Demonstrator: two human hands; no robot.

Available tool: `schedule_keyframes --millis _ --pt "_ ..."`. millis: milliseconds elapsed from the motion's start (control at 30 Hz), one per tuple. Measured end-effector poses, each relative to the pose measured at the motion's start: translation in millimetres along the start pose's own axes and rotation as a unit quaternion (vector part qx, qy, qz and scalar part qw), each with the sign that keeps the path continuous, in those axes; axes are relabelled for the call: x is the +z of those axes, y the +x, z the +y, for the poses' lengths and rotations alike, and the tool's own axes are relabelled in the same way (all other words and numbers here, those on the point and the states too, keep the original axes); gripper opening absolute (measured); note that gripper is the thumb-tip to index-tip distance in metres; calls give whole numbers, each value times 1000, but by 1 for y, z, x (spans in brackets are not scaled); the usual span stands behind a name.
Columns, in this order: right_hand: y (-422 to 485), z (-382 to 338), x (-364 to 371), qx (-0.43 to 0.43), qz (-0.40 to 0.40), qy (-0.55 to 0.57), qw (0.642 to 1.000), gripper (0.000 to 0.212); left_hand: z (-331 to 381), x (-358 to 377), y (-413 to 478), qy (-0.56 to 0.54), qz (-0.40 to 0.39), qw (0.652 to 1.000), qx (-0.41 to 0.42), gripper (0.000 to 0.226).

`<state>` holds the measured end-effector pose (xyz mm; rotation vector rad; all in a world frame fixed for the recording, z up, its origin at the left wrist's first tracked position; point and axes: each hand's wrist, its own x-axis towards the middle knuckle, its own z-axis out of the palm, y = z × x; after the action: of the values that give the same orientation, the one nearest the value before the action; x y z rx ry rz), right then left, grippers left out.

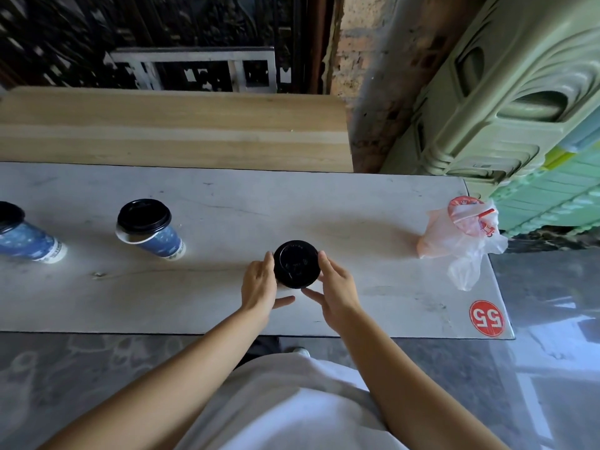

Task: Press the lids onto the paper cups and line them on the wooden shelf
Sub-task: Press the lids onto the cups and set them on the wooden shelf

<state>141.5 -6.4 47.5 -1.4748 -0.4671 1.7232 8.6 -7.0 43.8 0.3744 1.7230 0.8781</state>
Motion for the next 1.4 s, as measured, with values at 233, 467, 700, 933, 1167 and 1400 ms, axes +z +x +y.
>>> schedule_keyframes --millis 233,467,700,933,1167,1400 --pt "3 -8 5 -13 7 -47 999 29 4 -11 8 79 -35 992 88 40" --pt "9 -9 7 -28 21 -85 996 31 8 -11 10 90 -62 988 107 32" --pt "8 -4 9 -53 26 -87 994 31 8 -9 9 82 -90 985 119 31" --pt "2 -3 4 -4 -5 -18 1000 31 6 -3 6 77 -75 984 139 33" --pt "-6 4 4 -17 -13 9 1000 24 3 5 -1 6 -33 996 78 27" --pt "0 0 -1 -4 -13 -38 999 26 3 1 3 6 -5 1000 19 35"
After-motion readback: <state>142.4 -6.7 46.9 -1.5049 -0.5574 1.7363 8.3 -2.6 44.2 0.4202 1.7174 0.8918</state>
